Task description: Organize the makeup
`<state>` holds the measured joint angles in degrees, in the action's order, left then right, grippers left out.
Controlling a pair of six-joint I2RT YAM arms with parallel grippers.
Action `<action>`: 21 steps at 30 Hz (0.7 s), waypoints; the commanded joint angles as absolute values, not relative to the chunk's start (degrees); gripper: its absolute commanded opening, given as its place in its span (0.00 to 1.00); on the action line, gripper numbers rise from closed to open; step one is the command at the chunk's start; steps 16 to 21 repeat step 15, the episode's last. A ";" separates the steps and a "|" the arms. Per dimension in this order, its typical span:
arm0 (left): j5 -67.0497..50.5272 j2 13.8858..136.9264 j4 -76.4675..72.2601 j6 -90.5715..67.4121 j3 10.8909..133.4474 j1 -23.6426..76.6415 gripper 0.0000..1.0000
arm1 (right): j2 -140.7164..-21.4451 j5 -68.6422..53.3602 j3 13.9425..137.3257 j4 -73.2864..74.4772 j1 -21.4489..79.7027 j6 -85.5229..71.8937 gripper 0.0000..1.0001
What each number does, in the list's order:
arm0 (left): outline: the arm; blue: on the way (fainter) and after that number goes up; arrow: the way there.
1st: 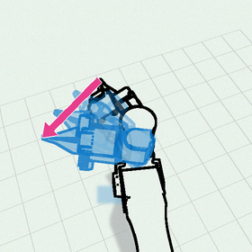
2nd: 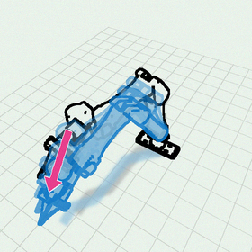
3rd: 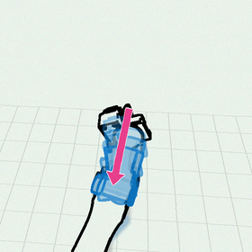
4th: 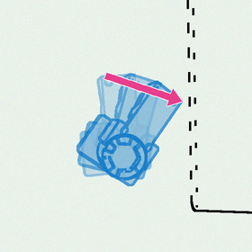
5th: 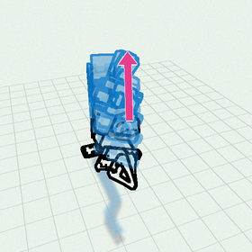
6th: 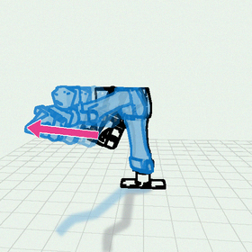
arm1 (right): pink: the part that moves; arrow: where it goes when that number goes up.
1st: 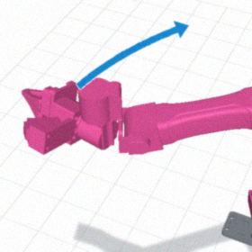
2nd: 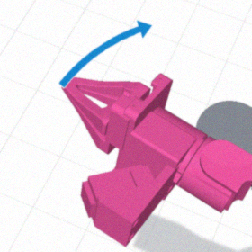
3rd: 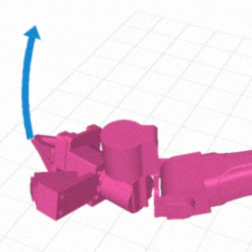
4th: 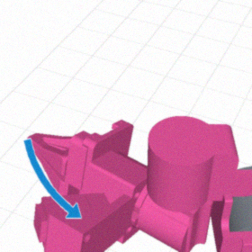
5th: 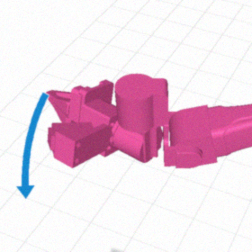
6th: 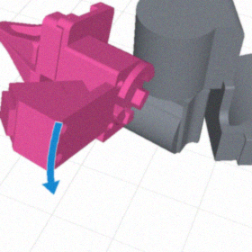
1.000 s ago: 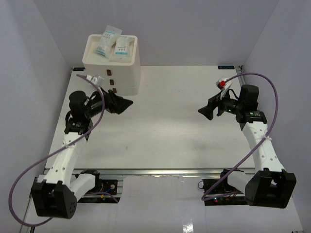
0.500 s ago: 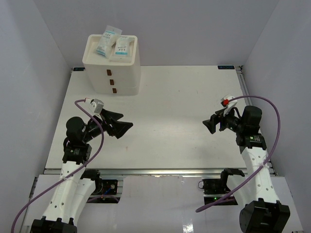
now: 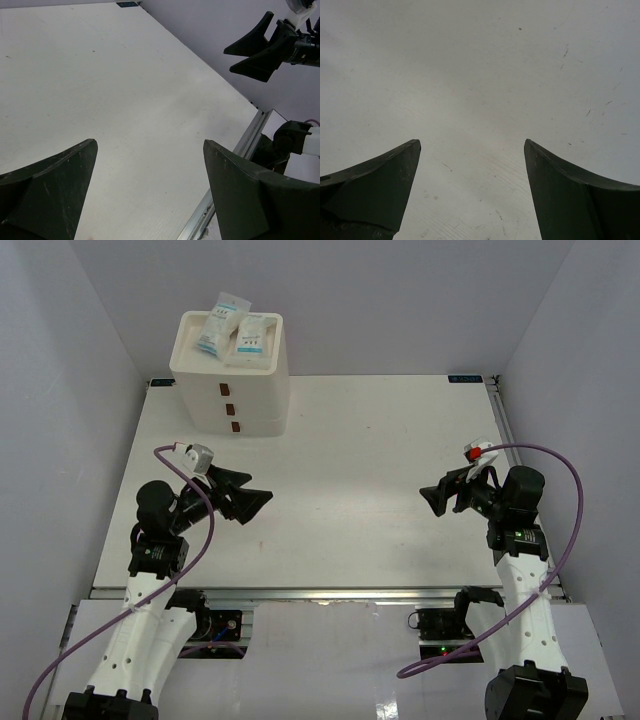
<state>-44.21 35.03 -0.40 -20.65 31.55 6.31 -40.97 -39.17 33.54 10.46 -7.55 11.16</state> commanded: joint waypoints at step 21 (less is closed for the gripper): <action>-42.36 34.89 1.67 -19.07 32.17 6.50 0.98 | -39.99 -39.22 34.98 9.50 -8.00 6.96 0.90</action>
